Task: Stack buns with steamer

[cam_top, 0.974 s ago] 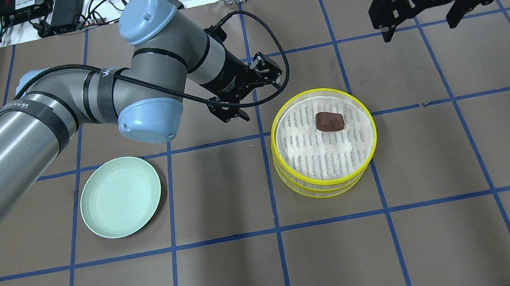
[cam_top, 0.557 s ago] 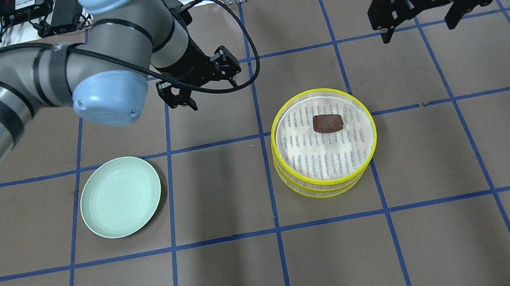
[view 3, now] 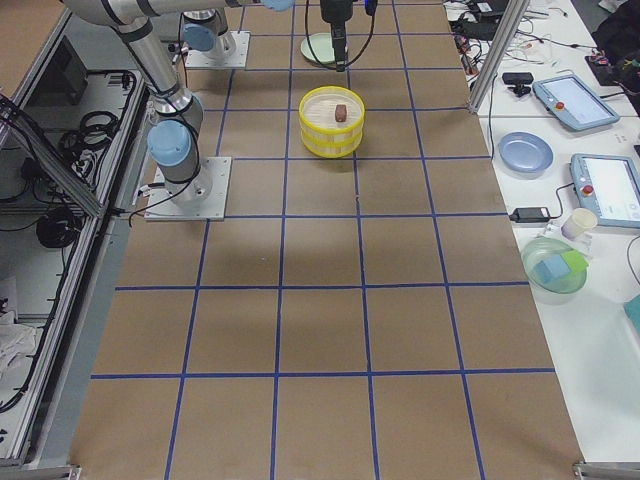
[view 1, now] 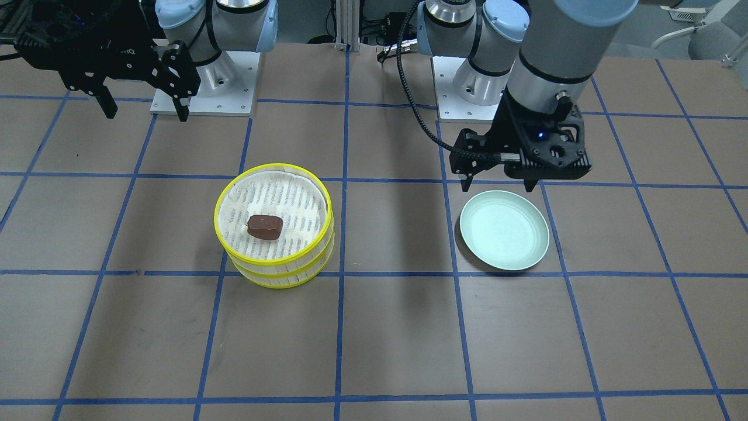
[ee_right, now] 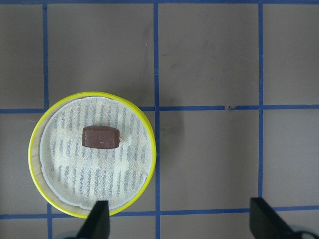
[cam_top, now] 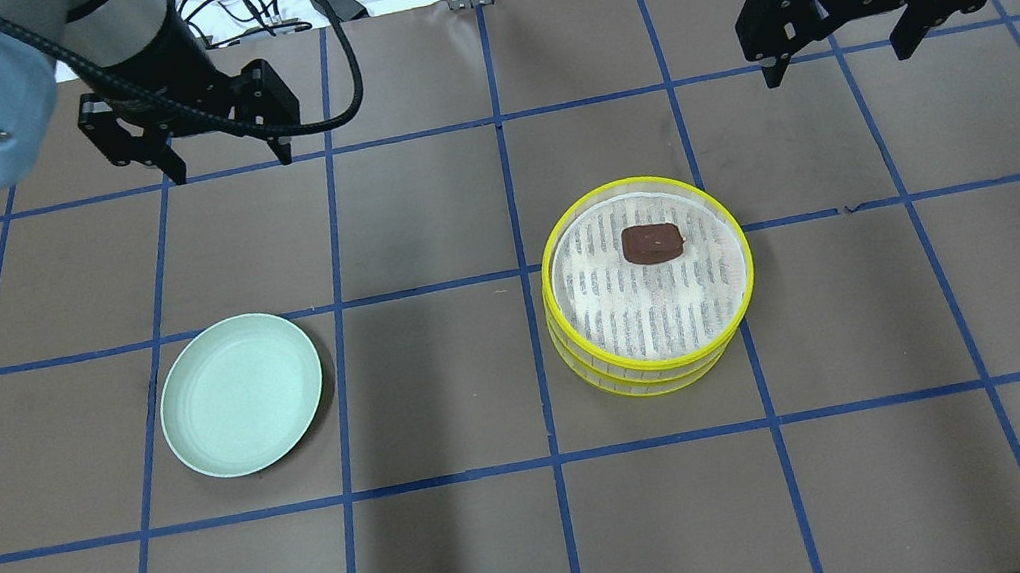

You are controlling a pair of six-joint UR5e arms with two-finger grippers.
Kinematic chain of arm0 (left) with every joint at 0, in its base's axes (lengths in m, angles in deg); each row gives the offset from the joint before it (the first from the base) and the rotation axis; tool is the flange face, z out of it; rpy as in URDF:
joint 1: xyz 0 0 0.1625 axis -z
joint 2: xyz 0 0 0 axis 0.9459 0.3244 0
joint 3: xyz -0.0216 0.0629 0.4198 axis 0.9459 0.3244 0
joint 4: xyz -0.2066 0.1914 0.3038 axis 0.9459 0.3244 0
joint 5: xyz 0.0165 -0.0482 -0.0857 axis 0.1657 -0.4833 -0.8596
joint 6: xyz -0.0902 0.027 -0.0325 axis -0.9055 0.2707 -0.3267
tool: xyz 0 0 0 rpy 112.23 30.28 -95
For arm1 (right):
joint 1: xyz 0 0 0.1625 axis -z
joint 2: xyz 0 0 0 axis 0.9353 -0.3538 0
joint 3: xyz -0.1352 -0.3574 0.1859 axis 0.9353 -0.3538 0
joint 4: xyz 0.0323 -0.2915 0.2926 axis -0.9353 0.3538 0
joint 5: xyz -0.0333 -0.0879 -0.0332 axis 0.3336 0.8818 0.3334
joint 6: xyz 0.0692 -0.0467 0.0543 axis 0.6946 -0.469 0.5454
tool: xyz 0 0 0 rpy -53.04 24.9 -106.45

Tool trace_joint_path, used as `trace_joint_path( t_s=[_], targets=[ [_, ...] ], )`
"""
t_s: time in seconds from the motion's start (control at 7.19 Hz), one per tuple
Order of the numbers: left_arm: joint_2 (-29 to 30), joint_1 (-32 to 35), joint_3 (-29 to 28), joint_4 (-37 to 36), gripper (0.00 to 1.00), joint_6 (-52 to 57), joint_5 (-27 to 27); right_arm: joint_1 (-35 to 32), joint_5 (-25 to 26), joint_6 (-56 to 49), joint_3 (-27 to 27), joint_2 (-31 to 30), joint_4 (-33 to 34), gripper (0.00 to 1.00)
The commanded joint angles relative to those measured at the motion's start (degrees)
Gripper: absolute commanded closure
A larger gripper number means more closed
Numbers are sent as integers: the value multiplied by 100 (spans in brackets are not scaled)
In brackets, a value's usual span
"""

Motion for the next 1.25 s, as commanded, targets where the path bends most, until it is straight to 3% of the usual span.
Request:
trace_joint_path(
  t_s=[0.0, 0.56, 1.11],
  targets=[
    [-447, -214, -6, 536, 0, 82, 32, 0, -39, 33, -24, 33, 30, 0],
    [-669, -320, 116, 907, 0, 100, 22, -9, -57, 77, -560, 481, 48, 0],
    [-739, -285, 143, 942, 0, 91, -12, -9, -57, 68, -499, 438, 13, 0]
  ],
)
